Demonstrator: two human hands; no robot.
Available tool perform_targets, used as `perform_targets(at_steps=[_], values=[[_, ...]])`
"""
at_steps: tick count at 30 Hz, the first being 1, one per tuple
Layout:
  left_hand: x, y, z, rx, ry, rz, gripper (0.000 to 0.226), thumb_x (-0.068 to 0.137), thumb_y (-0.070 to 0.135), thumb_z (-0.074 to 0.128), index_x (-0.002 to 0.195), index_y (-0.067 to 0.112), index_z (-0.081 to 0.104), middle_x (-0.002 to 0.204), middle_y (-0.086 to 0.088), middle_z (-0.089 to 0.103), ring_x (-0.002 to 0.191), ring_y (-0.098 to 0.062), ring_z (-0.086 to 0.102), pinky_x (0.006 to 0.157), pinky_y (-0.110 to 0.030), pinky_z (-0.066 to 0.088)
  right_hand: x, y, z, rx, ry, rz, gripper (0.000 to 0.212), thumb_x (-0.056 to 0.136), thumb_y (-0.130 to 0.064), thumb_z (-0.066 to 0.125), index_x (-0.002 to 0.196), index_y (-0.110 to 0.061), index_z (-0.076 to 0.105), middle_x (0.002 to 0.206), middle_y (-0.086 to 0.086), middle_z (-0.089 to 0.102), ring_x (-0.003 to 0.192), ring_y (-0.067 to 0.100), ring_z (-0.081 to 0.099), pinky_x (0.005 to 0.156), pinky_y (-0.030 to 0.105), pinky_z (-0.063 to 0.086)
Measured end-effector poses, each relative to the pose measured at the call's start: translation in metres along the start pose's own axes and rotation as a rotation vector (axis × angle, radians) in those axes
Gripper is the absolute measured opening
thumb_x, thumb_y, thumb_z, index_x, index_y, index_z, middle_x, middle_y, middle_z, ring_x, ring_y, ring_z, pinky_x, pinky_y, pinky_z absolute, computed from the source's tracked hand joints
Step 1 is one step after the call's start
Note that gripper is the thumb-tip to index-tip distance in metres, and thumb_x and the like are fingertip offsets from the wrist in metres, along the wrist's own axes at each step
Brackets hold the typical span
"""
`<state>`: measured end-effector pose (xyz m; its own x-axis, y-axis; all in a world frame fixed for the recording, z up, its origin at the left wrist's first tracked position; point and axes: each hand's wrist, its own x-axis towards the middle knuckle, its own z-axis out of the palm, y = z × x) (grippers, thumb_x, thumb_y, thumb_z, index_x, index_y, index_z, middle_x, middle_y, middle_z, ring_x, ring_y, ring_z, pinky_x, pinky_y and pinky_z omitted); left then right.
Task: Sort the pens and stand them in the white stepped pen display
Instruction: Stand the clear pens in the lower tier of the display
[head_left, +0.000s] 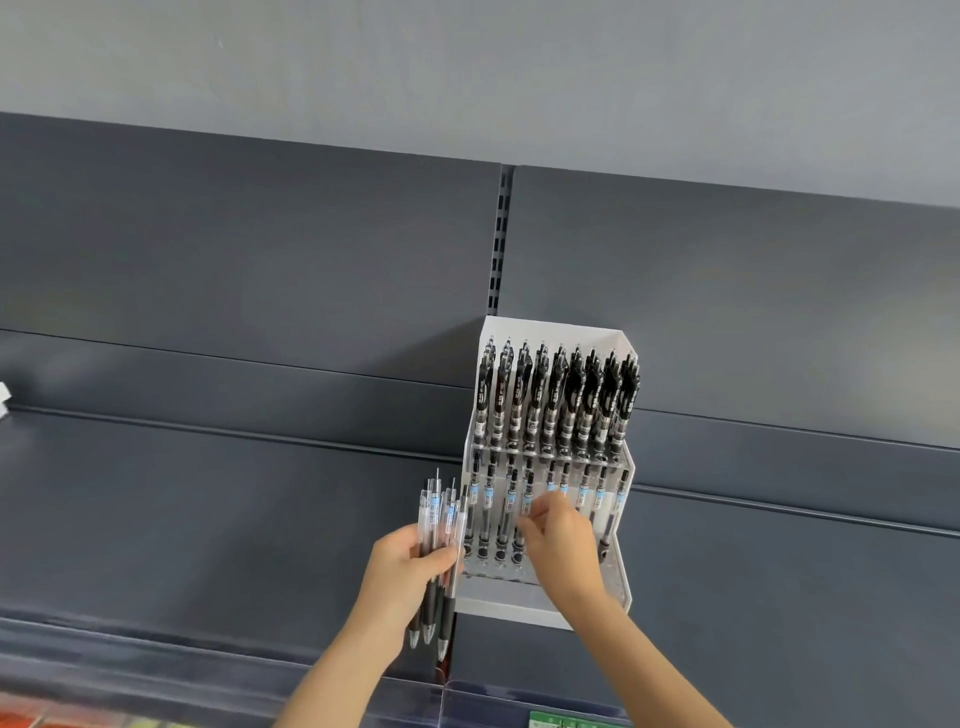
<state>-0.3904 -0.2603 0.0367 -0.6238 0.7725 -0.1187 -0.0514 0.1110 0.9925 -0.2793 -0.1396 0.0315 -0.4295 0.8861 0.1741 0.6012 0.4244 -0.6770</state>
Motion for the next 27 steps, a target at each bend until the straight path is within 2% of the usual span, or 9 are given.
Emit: perform_targets(at_steps=[6,10,13,14,17,19,21,23,27], values=[[0.004,0.003,0.005,-0.066,-0.025,-0.025,0.013,0.084,-0.002,0.061,0.087,0.007,0.069,0.071,-0.004,0.071,0.067,-0.013,0.067,0.061,-0.018,0.046,0.001,0.005,0.003,0.042,0.015,0.016,0.014,0.095,-0.018,0.051,0.098,-0.006,0.057,0.075,-0.002,0.056,0.062,0.011,0.051,0.060,0.023,0.044],[0.004,0.004,0.006,-0.080,-0.057,-0.043,0.014,0.085,-0.003,0.059,0.090,0.007,0.068,0.077,-0.006,0.072,0.071,-0.013,0.070,0.062,-0.020,0.048,-0.004,0.008,-0.002,0.175,-0.018,0.086,0.009,0.092,-0.016,0.057,0.098,-0.009,0.058,0.078,-0.009,0.056,0.072,0.007,0.054,0.065,0.015,0.044],[0.004,0.006,0.009,-0.086,-0.084,-0.044,0.016,0.085,-0.004,0.058,0.089,0.007,0.068,0.079,-0.006,0.073,0.075,-0.017,0.071,0.068,-0.025,0.050,-0.012,0.006,-0.010,0.262,0.054,0.073,0.001,0.091,-0.013,0.057,0.091,-0.014,0.058,0.075,-0.011,0.057,0.071,0.005,0.054,0.058,0.009,0.042],[0.004,0.006,0.010,-0.086,-0.095,-0.043,0.016,0.085,-0.005,0.058,0.089,0.007,0.068,0.078,-0.006,0.073,0.075,-0.018,0.070,0.069,-0.026,0.050,-0.015,0.004,-0.012,0.290,0.072,0.056,0.006,0.090,-0.012,0.057,0.087,-0.014,0.061,0.073,-0.009,0.059,0.068,0.005,0.054,0.056,0.008,0.042],[0.003,0.008,0.015,-0.087,-0.143,-0.035,0.015,0.085,-0.005,0.057,0.087,0.004,0.069,0.074,-0.007,0.071,0.076,-0.022,0.066,0.075,-0.031,0.050,-0.021,-0.008,-0.018,0.385,0.007,-0.003,0.014,0.089,-0.013,0.059,0.080,-0.010,0.069,0.063,-0.004,0.059,0.057,0.007,0.049,0.055,0.011,0.040],[0.003,0.010,0.019,-0.104,-0.185,-0.036,0.018,0.085,-0.006,0.056,0.090,0.004,0.069,0.077,-0.010,0.071,0.078,-0.024,0.067,0.079,-0.034,0.051,-0.024,-0.017,-0.024,0.452,-0.096,-0.016,0.017,0.089,-0.015,0.059,0.078,-0.012,0.072,0.058,0.000,0.057,0.052,0.006,0.044,0.055,0.019,0.040],[0.002,0.011,0.023,-0.114,-0.228,-0.040,0.020,0.085,-0.007,0.055,0.091,0.005,0.070,0.081,-0.013,0.071,0.079,-0.025,0.068,0.081,-0.036,0.052,-0.025,-0.022,-0.031,0.476,-0.193,-0.021,0.028,0.089,-0.013,0.057,0.063,-0.015,0.065,0.045,-0.004,0.043,0.043,0.004,0.032,0.048,0.020,0.031],[0.003,0.013,0.027,-0.124,-0.261,-0.053,0.020,0.086,-0.008,0.054,0.091,0.005,0.069,0.081,-0.013,0.072,0.078,-0.023,0.069,0.079,-0.034,0.053,-0.026,-0.023,-0.035,0.471,-0.247,-0.005,0.033,0.089,-0.009,0.054,0.056,-0.011,0.057,0.036,-0.008,0.038,0.036,0.004,0.026,0.043,0.014,0.025],[0.006,0.011,0.032,-0.112,-0.226,-0.071,0.016,0.086,-0.006,0.056,0.092,0.003,0.067,0.080,-0.011,0.072,0.073,-0.020,0.069,0.071,-0.030,0.055,-0.022,-0.013,-0.039,0.487,-0.127,0.056,0.032,0.088,-0.009,0.058,0.057,-0.009,0.048,0.048,-0.004,0.036,0.046,0.010,0.028,0.045,0.016,0.026]])
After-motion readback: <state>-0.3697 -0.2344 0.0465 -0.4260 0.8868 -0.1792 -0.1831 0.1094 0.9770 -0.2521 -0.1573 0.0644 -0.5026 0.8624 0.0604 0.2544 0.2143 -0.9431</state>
